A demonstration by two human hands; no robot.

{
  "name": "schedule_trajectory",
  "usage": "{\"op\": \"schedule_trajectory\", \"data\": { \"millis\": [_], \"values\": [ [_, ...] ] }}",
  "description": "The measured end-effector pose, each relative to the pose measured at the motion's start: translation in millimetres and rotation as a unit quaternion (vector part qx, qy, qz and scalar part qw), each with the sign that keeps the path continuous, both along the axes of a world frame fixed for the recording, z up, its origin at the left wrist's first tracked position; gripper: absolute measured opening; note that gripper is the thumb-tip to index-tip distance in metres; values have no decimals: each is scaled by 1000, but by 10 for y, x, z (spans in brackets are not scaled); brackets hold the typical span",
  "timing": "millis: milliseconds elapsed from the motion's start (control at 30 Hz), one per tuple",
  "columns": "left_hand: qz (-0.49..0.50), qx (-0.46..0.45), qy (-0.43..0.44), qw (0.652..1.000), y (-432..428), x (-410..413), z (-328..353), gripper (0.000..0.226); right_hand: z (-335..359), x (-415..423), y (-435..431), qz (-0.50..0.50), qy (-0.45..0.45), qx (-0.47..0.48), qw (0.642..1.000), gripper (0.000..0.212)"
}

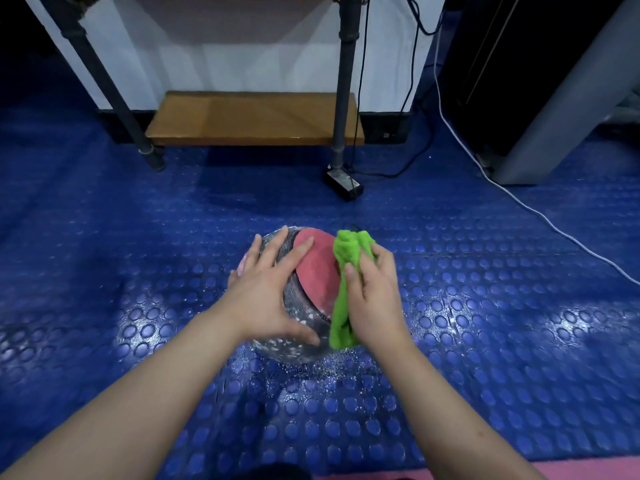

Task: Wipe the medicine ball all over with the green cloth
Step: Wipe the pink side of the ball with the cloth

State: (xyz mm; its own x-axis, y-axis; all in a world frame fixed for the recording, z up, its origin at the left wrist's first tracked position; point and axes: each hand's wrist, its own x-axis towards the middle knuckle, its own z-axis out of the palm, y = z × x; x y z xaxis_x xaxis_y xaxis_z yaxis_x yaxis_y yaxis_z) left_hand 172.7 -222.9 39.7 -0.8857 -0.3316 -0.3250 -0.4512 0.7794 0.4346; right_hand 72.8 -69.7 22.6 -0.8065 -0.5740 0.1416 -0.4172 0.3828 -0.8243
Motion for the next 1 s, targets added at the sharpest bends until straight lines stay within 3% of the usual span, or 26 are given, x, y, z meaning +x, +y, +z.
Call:
{"op": "schedule_trajectory", "data": {
  "millis": [100,233,300,400,467,533,633,733,867,1000],
  "values": [
    [18,31,5,999,-135,-111,-2,148,-191,194,-71,22,92,62,994,46],
    [18,53,-6,998,-281,-221,43,146,-479,288,39,-8,118,22,993,51],
    [26,60,-10,998,-293,-262,51,145,-558,255,77,-20,86,3,996,44],
    [37,57,-14,998,-252,-287,30,146,-547,200,62,-118,-45,-44,991,14],
    [37,50,-12,998,-223,-264,0,146,-497,180,44,-179,-84,-54,979,17],
    [37,48,-8,998,-222,-235,-18,146,-428,241,-10,-170,-76,-70,980,14],
    [47,47,-3,998,-222,-232,-29,145,-291,440,-188,-66,3,-84,994,34],
    [42,53,4,998,-237,-223,-37,142,-316,483,-229,-6,132,-28,991,50],
    [34,55,23,998,-272,-117,-61,148,-496,371,-51,37,217,-19,975,44],
    [32,63,29,997,-277,-39,-74,146,-669,356,95,55,233,-40,970,46]
  ]
}}
